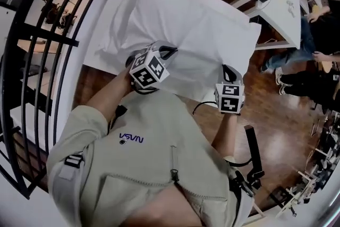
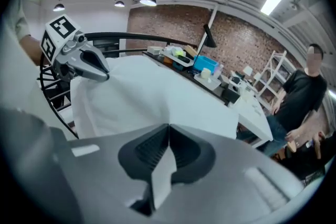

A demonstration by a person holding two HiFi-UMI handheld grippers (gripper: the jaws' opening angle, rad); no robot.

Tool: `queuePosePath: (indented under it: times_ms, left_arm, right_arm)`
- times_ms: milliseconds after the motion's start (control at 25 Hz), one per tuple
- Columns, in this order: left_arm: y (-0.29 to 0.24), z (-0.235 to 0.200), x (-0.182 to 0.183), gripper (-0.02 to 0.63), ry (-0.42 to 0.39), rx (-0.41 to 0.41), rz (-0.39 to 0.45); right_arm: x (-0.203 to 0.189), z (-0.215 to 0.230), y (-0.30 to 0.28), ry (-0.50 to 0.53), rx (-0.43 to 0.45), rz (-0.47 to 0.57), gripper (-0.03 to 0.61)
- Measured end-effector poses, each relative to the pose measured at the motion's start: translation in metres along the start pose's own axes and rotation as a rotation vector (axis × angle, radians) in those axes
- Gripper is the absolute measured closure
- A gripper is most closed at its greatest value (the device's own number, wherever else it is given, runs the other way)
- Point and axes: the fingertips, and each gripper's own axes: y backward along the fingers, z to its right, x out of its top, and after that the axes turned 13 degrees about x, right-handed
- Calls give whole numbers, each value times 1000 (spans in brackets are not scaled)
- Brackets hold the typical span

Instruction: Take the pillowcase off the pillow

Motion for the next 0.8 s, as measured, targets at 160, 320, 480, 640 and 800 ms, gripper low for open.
queuePosePath:
  times_ms: [160, 320, 480, 640, 800]
  left_arm:
    - [4, -7, -6, 583, 60, 68, 81]
    - [46, -44, -1, 541, 136, 210, 180]
    - [100, -115, -39, 501, 244, 430, 164]
    - [132, -163, -115, 486, 346, 554, 53]
    - [124, -171, -168, 436, 375, 504, -47]
  right_arm:
    - [-2, -10, -17, 17, -22, -19, 521]
    - [59, -31, 2, 100, -25, 117, 442]
    - [133, -106, -14, 246, 130, 251, 441]
    - [170, -203, -58, 419, 297, 258, 423]
    - [183, -267, -101, 547, 364, 194, 396]
